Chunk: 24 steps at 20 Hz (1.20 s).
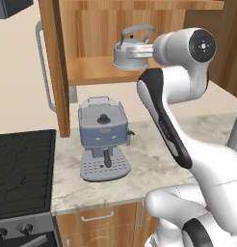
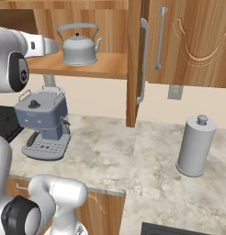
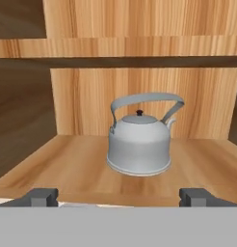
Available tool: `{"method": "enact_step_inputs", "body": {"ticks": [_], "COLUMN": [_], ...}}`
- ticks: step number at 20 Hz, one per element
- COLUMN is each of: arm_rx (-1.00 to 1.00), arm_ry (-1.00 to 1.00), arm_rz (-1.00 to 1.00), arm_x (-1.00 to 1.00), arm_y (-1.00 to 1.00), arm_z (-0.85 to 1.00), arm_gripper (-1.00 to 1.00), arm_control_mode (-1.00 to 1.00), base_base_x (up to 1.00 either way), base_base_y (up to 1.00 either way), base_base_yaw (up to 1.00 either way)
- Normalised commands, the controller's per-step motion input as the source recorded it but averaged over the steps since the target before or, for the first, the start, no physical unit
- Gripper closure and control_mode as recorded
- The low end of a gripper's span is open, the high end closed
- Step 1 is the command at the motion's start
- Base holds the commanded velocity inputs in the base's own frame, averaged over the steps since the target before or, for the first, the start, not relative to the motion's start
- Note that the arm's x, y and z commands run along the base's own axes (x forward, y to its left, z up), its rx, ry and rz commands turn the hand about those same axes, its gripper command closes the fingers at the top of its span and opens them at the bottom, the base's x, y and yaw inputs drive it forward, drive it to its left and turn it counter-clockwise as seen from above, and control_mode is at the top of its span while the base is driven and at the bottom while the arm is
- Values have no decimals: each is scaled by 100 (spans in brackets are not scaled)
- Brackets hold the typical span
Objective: Open the cabinet, pick the kettle from the cabinet, and place it in the sink.
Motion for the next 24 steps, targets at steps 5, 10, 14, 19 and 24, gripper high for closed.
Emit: {"method": "enact_step_inputs", "body": {"ticks": [5,10,14,19,24], "arm_rx": [0,0,0,0,0], "arm_ry": [-14,0,4,7,0], "arm_rz": [0,0,0,0,0], "arm_x": [31,28,25,23,29], "arm_y": [3,0,4,4,5], "arm_z": [-1,6,7,0,-7], "arm_gripper": [-100,-100,-100,-100,-100], "arm_control_mode": [-100,-100,-100,-100,-100], "base_base_x": [0,0,0,0,0], "base_base_y": [0,0,0,0,0], "base_base_yaw": [0,0,0,0,0]}}
